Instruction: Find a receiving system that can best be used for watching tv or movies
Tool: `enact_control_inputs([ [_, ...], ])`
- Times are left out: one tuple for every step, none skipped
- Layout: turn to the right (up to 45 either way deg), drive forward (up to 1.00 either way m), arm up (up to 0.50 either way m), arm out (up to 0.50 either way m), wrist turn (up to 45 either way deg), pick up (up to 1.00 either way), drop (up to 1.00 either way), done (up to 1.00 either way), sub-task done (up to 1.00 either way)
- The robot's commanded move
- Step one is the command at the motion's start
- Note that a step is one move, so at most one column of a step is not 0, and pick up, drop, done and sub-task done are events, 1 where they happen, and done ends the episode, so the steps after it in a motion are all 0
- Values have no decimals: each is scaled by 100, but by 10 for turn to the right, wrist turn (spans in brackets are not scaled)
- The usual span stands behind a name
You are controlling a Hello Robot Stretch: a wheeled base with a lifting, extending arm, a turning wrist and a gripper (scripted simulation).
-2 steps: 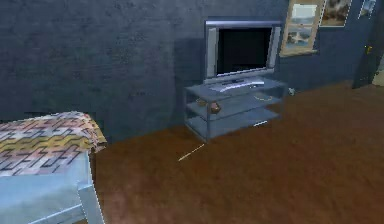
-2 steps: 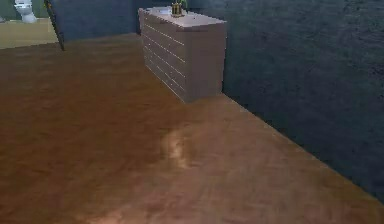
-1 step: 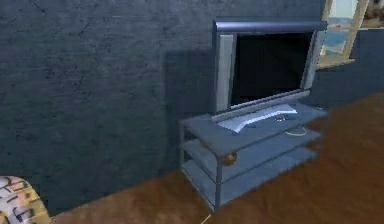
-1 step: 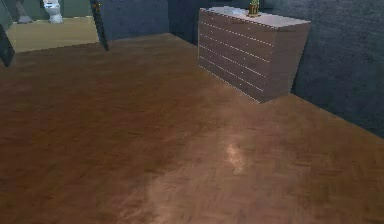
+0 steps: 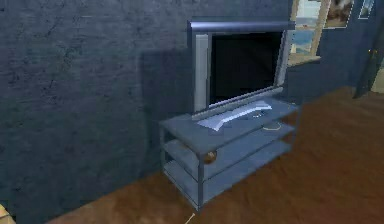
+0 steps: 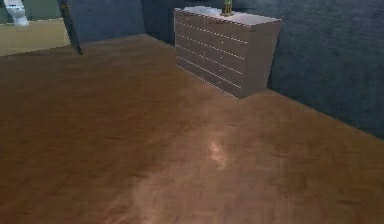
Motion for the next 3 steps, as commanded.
enact_control_inputs([
  [0, 50, 0, 0, 0, 0, 0, 0, 0],
  [180, 0, 0, 0, 0, 0, 0, 0, 0],
  [0, 0, 0, 0, 0, 0, 0, 100, 0],
])
